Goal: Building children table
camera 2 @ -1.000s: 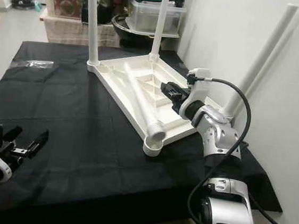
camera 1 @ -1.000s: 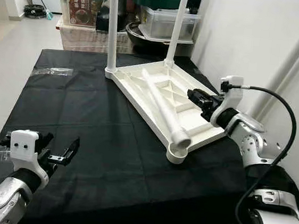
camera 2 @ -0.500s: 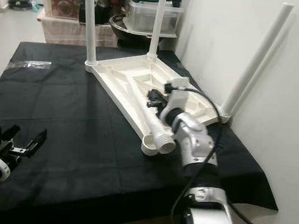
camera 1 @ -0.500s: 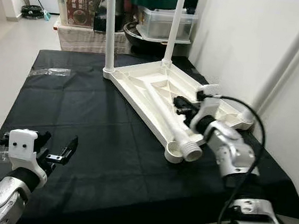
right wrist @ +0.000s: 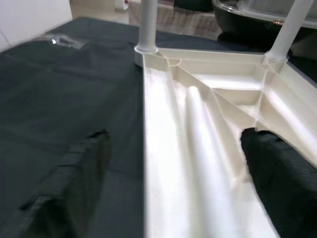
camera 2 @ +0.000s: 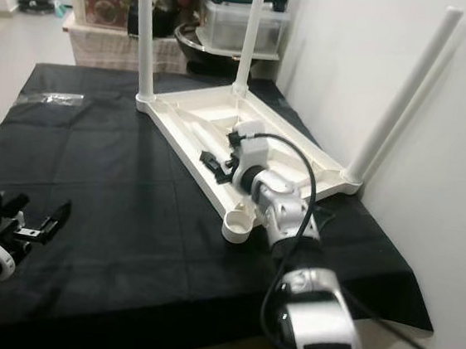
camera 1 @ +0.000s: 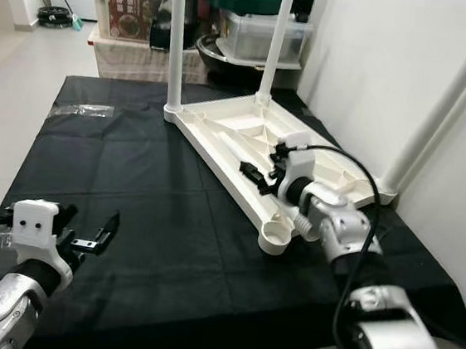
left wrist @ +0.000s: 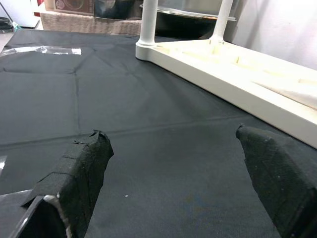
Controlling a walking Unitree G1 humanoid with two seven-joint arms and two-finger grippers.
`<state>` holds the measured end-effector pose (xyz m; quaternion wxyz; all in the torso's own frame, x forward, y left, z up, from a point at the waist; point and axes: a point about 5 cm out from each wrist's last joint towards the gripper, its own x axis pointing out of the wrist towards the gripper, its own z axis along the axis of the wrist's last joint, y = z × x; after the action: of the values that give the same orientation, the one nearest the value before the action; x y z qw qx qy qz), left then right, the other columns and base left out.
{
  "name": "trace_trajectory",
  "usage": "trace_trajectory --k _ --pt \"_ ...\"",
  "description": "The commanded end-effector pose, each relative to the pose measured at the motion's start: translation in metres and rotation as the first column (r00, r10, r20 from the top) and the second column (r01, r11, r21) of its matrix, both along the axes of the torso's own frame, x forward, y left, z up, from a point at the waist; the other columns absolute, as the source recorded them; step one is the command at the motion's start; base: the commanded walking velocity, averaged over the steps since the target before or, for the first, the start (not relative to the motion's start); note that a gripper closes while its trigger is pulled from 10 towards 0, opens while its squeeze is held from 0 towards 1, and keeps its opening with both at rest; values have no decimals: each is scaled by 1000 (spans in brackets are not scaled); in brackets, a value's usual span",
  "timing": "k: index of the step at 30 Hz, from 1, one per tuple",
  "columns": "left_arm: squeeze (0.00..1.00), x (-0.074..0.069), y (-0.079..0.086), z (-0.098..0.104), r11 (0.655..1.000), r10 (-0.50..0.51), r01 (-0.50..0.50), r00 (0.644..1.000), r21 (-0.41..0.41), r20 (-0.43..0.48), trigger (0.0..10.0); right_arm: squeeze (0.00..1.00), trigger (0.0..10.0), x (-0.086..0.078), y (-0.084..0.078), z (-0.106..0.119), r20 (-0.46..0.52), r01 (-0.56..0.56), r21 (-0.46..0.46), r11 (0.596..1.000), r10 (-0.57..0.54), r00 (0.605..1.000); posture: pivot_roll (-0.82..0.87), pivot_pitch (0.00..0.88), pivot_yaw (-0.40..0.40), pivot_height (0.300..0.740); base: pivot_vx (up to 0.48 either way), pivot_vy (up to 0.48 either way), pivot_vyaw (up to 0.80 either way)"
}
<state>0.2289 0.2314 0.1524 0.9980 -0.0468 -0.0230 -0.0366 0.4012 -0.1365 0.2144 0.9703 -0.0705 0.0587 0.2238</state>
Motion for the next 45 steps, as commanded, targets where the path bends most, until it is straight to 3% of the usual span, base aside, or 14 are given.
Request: trace_trajectory --k 1,5,10,11,12,16,18,24,30,38,39,40,41,45 --pt "0 -2 0 -2 1000 7 -7 1000 8 -1 10000 1000 10000 1 -5 -2 0 17 -19 1000 -17 1000 18 0 -103 740 0 0 0" --pt "0 -6 0 -3 1000 18 -18 1000 4 -4 10000 1000 10000 8 -45 7 -3 145 -80 986 -146 989 19 0 -111 740 0 0 0" --pt "0 -6 -2 -4 1000 12 -12 1000 -3 -8 10000 1000 10000 3 -53 -13 -141 145 -39 989 -149 979 14 0 -107 740 0 0 0" --pt "0 -7 -2 -5 1000 10 -10 1000 -3 -9 10000 831 10000 1 -54 -22 -184 145 -50 988 -152 971 14 0 -107 740 0 0 0" --pt "0 -6 -3 -5 1000 6 -6 1000 -3 -11 10000 0 10000 -4 -60 -40 -255 159 -85 984 -176 951 12 0 -103 740 0 0 0" --pt "0 -6 -2 -4 1000 5 -5 1000 -3 -11 10000 0 10000 -5 -64 -47 -294 179 -68 981 -191 936 12 0 -102 740 0 0 0" --pt "0 -6 -1 -4 1000 5 -5 1000 0 -11 10000 0 10000 -9 -67 -54 -369 198 2 980 -183 911 7 0 -98 740 0 0 0" --pt "0 -5 -3 -4 1000 1 -1 1000 1 -13 10000 0 10000 -14 -78 -65 -403 218 -64 974 -225 887 7 0 -99 740 0 0 0" --pt "0 -6 -2 -5 1000 2 -2 1000 1 -15 10000 0 10000 -18 -68 -71 -469 151 -13 988 -140 872 6 0 -100 740 0 0 0" --pt "0 -2 -3 -5 1000 -6 6 1000 6 -13 10000 0 10000 -27 -56 -87 -496 13 -19 1000 -21 868 -5 0 -89 740 0 0 0" --pt "0 -2 -3 -4 1000 -6 6 1000 6 -12 10000 0 7569 -27 -55 -88 -493 13 -12 1000 -17 870 -5 0 -89 740 0 0 0" --pt "0 -2 -3 -4 1000 -7 7 1000 6 -12 10000 0 7569 -27 -55 -89 -490 17 -7 1000 -18 871 -5 0 -89 740 0 0 0" --pt "0 -1 -3 -4 1000 -6 6 1000 7 -12 10000 0 0 -27 -56 -89 -482 34 -6 999 -32 875 -7 0 -89 740 0 0 0" --pt "0 -1 -3 -5 1000 -6 6 1000 8 -11 10000 0 0 -26 -58 -89 -472 59 -12 998 -58 880 -6 0 -90 740 0 0 0"
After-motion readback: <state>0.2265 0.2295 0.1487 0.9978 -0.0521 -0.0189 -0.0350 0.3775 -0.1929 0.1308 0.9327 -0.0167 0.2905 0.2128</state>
